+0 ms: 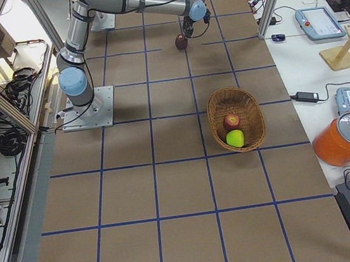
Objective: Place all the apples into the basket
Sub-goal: 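Reach the right gripper to the dark apple at center and grasp it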
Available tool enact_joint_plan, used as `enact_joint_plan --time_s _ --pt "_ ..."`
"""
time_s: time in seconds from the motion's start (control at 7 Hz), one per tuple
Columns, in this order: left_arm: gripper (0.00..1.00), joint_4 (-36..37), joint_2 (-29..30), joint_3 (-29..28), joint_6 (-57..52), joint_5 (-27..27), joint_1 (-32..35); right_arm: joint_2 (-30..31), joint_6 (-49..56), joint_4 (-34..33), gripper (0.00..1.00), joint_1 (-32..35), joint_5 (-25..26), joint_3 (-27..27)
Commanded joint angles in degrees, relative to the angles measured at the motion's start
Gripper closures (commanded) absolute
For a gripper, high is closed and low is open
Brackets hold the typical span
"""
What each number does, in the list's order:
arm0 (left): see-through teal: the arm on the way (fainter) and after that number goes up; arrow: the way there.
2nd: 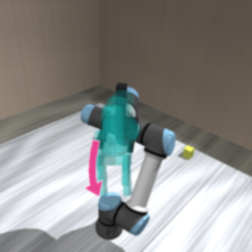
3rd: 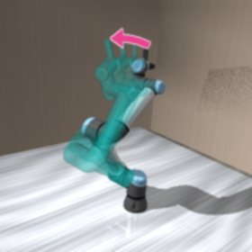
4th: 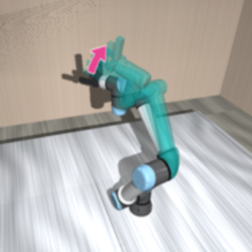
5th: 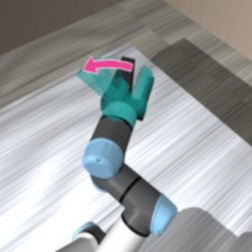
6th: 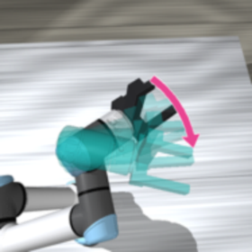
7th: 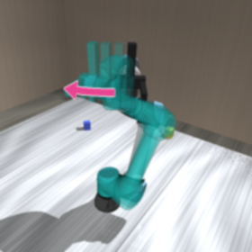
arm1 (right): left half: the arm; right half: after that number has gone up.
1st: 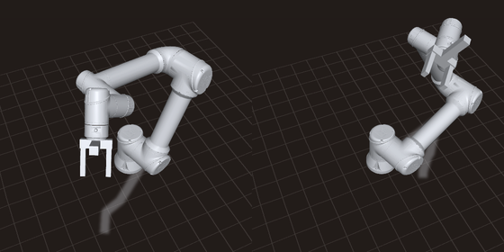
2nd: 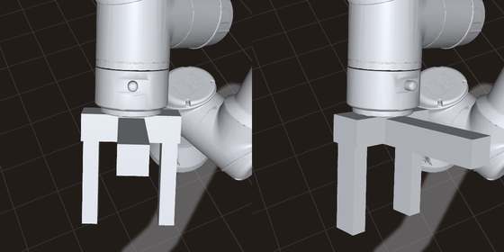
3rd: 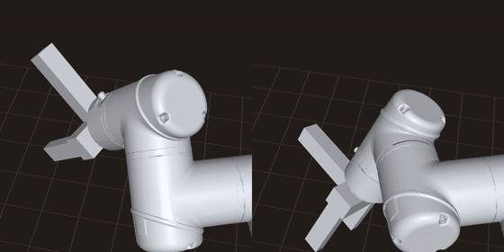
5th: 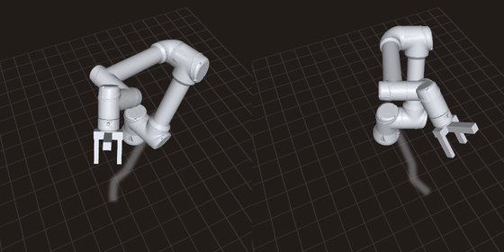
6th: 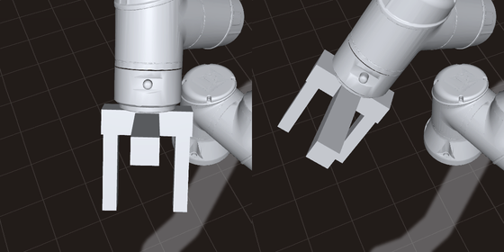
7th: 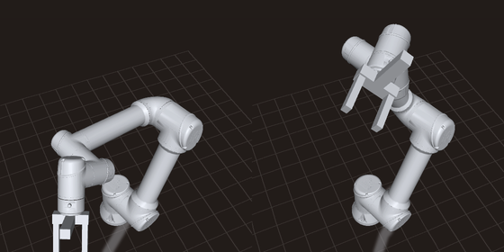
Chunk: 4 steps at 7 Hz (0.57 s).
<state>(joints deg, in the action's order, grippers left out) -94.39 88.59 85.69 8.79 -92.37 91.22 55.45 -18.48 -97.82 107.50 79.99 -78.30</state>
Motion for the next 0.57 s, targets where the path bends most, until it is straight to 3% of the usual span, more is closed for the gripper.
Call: enact_joint_plan --time_s 0.0,0.43 --pt "0.0 -0.09 -0.08 0.0 0.0 -0.09 0.01 -1.13 0.02 -0.44 0.0 0.25 -0.01 -1.85" --pt "0.0 0.08 -0.17 0.0 0.0 -0.09 -0.07 -2.1 0.02 -2.81 0.0 1.05 -1.93 -3.26"
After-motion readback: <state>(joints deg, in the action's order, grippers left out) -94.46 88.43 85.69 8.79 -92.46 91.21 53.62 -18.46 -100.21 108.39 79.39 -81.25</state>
